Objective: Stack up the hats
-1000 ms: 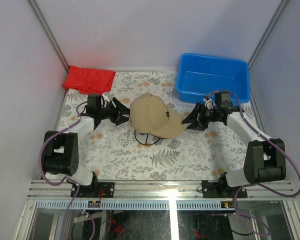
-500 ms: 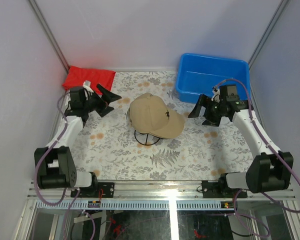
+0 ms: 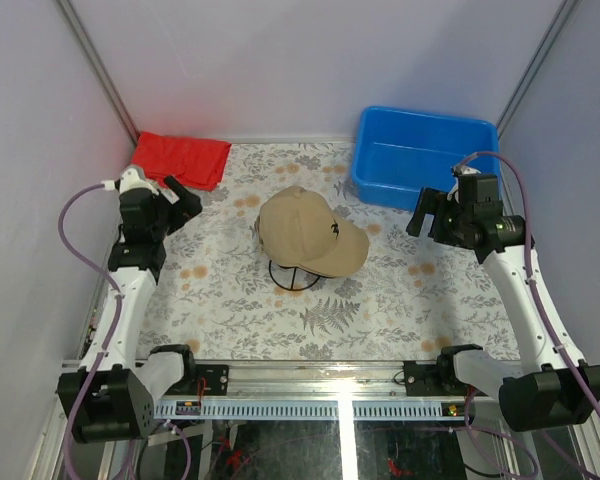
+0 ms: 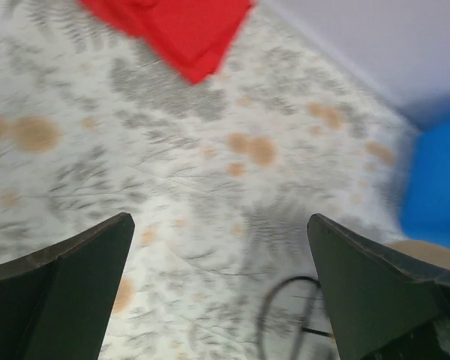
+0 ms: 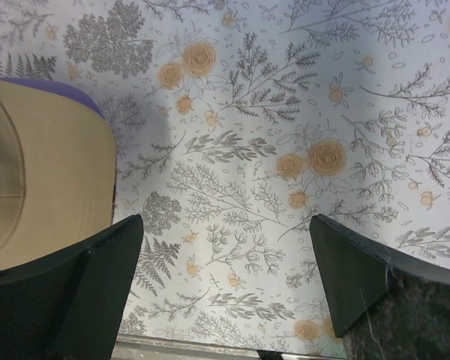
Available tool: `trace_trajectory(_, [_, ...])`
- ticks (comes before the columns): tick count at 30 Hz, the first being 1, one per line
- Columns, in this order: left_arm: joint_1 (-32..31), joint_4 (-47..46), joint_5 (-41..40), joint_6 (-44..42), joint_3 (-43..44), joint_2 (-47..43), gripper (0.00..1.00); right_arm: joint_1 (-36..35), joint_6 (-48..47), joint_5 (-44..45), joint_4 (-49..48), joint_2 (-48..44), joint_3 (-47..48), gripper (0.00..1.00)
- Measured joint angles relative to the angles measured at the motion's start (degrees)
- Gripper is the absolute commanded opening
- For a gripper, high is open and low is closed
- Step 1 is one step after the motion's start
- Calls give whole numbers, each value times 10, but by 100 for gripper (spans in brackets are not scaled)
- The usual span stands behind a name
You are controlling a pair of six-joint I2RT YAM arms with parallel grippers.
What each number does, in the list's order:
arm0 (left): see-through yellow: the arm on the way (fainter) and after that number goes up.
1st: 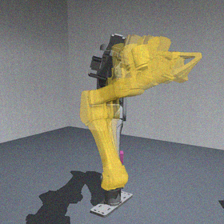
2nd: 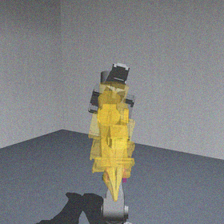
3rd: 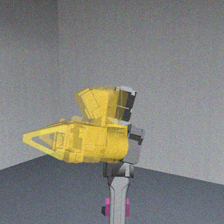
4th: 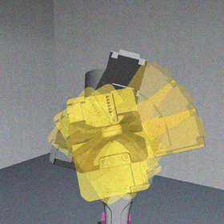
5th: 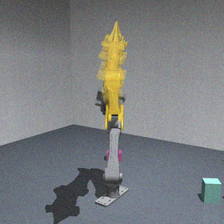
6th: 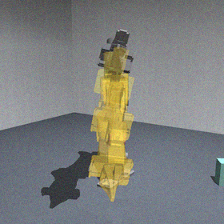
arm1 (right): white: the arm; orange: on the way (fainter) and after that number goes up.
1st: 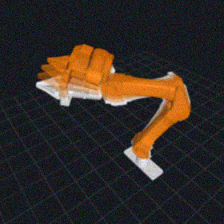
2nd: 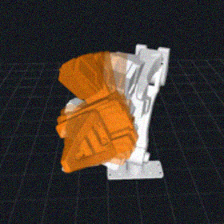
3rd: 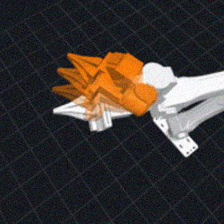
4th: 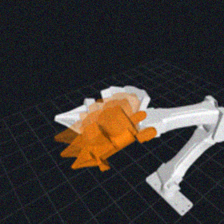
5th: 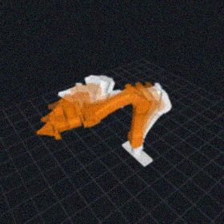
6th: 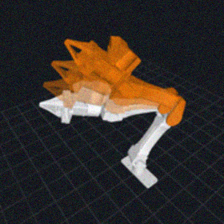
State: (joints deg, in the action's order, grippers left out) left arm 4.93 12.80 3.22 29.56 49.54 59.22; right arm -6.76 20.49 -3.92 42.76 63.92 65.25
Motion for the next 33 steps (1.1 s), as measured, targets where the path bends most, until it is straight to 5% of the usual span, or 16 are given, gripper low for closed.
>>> trace_trajectory(8, [3,-29,-48,-160,-152,58,100,0,-2,-11,-9,1,-22,99])
trace_trajectory(19, [3,-128,-45,-191,-260,31,100,0,-2,-16,-45,2,-50,99])
trace_trajectory(29, [-22,-200,-65,-214,-410,-231,100,0,-16,-76,-140,13,-146,99])
trace_trajectory(33, [-23,-201,-104,-206,-420,-270,100,-1,-33,-121,-163,47,-170,99])
